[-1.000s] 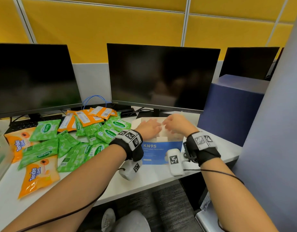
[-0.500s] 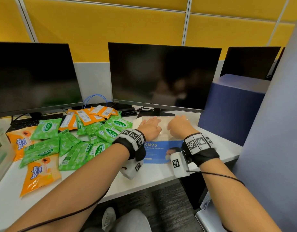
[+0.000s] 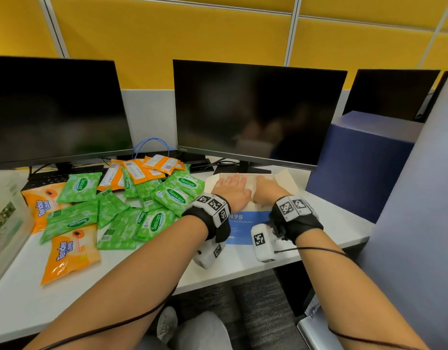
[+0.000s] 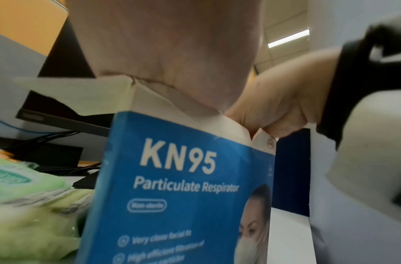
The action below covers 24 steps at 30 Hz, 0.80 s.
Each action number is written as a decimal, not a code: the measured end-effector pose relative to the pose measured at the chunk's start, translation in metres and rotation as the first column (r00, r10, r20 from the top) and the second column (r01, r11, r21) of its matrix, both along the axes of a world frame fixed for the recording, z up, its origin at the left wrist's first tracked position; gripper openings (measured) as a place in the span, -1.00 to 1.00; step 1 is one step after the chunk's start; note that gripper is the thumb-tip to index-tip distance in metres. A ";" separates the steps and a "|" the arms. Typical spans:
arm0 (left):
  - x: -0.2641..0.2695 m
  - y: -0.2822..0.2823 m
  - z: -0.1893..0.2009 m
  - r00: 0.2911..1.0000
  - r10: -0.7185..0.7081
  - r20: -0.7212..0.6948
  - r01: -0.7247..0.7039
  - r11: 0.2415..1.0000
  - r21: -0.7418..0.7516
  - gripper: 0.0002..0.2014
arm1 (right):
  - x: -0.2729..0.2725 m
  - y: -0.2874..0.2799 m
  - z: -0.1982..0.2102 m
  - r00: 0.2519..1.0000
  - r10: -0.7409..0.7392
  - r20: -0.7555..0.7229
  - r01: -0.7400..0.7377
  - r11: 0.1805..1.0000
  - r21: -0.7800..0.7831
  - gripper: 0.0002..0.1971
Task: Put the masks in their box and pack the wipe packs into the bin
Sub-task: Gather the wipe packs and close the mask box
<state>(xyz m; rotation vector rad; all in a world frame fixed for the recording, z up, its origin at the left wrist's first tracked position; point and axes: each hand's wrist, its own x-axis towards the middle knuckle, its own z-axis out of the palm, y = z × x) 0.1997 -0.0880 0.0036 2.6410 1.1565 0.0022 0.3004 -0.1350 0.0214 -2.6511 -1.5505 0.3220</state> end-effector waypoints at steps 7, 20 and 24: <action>-0.045 0.006 0.019 0.931 -0.057 0.360 0.118 0.981 -0.151 -0.50 | -0.019 -0.005 0.021 0.997 0.070 -0.034 -0.038 0.818 0.573 -0.56; -0.295 0.101 -0.056 0.715 0.566 -0.411 -0.603 0.796 0.049 -0.07 | -0.195 0.058 -0.041 0.718 0.652 -0.244 -0.691 0.709 -0.138 -0.25; -0.334 0.088 -0.077 0.695 0.589 -0.412 -0.668 0.742 -0.066 0.24 | -0.224 0.077 -0.084 0.799 0.589 -0.124 -0.601 0.772 -0.206 -0.24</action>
